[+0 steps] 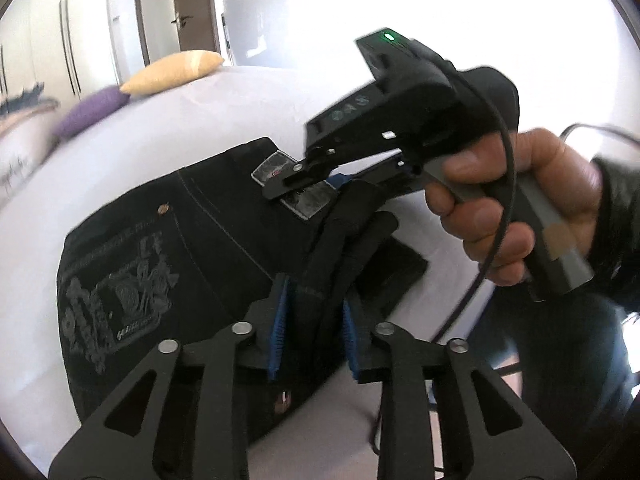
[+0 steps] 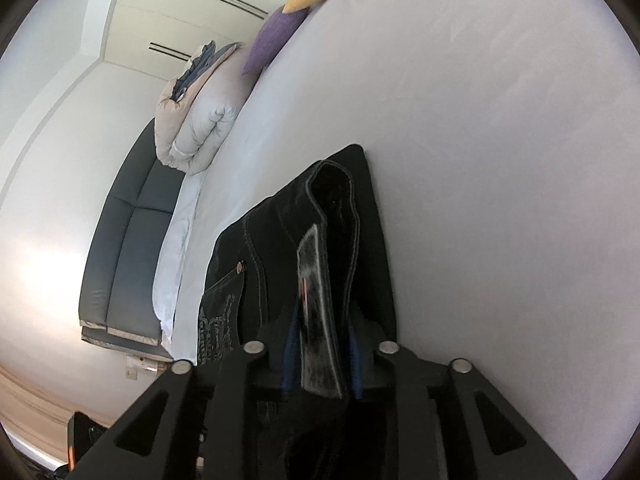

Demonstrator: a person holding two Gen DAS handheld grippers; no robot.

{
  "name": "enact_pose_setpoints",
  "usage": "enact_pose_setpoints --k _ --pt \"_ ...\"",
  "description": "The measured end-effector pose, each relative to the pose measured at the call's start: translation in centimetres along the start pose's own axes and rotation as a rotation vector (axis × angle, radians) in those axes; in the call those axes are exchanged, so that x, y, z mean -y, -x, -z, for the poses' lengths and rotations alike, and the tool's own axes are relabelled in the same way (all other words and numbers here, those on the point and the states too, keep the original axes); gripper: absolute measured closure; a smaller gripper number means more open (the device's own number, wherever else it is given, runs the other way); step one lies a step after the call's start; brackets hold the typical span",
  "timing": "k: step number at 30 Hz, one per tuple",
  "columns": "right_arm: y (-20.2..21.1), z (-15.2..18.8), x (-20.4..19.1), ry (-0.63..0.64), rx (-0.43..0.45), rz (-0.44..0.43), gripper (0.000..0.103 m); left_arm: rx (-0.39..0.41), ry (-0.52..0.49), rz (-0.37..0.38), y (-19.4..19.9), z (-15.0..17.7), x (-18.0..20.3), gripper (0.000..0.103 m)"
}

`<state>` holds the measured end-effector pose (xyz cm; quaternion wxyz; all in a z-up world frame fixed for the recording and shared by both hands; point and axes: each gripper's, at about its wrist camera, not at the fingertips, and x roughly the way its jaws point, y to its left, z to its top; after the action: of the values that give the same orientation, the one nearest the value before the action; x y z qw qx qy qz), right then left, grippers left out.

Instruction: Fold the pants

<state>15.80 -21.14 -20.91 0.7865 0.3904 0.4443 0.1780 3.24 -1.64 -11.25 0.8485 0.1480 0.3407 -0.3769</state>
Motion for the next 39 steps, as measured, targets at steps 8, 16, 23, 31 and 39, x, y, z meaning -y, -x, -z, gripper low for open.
enact_pose_setpoints --k 8,16,23,31,39 --pt "4.7 1.4 -3.6 0.068 0.065 0.072 0.079 0.081 0.169 0.011 5.4 2.2 -5.8 0.051" --pt "0.8 3.7 -4.2 0.153 -0.063 0.197 0.103 -0.019 0.314 -0.104 2.6 1.0 -15.4 0.067" --pt "1.5 4.9 -2.0 0.130 -0.007 0.143 0.103 -0.117 0.359 -0.149 -1.9 -0.9 -22.4 0.070" --pt "1.2 5.3 -1.5 0.113 0.022 0.133 0.103 -0.144 0.324 -0.193 -2.8 1.9 -19.3 0.071" --pt "0.9 5.4 -2.0 0.104 0.044 0.143 0.103 -0.147 0.330 -0.199 -0.8 3.6 -15.4 0.071"
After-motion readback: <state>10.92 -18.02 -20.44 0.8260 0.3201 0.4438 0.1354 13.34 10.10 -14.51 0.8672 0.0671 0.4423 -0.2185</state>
